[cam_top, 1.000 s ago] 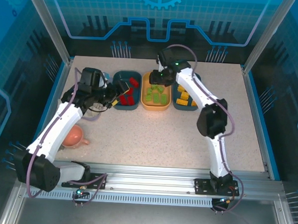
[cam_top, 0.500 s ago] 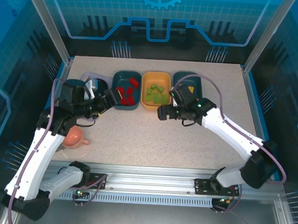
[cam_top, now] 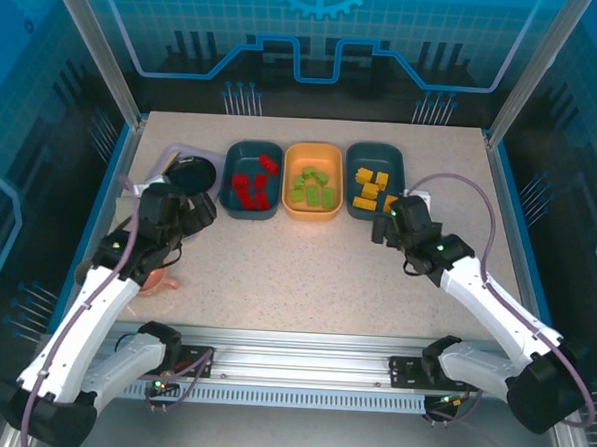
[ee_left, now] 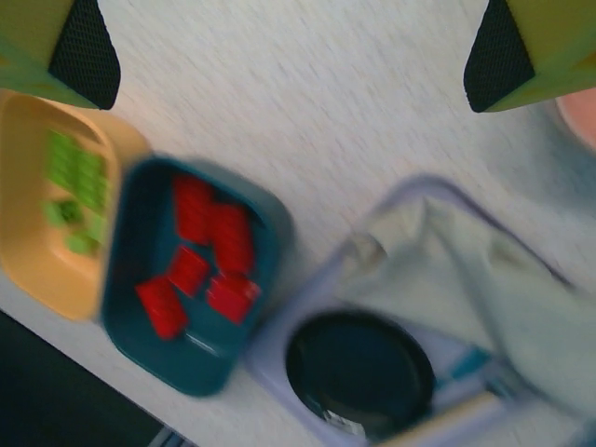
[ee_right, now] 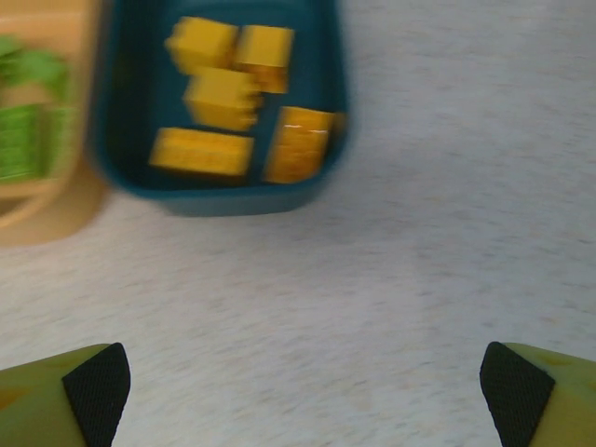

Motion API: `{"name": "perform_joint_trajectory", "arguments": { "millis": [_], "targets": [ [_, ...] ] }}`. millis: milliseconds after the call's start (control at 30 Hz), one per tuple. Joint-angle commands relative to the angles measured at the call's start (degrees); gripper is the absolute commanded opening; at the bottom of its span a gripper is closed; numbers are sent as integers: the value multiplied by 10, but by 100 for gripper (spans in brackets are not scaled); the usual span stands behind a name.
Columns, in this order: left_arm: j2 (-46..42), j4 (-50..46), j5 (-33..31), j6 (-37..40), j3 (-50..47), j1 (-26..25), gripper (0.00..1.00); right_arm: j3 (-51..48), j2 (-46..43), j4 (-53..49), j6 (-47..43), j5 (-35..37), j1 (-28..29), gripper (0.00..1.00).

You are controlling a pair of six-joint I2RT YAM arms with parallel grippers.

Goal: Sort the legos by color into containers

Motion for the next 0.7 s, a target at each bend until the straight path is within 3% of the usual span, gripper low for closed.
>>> {"name": "perform_joint_trajectory", "arguments": {
  "millis": [0,100,300,533,667],
  "targets": [
    [35,185,-129,183,-76,0,99,-76,-17,193,-114,90,-20,100],
    [87,228,-108,228,-92,17,99,-116,21,289,-204,63,-46,100],
    [177,400,-47,245,-152,52,99,-176,100,473,-236,-5,-94,100],
    [305,572,16,296,-164,83,99,-171,199,625,-320,-115,-138,100],
    [347,648,52,322,-180,102,99,-192,227,680,-274,-195,-200,100]
  ]
}}
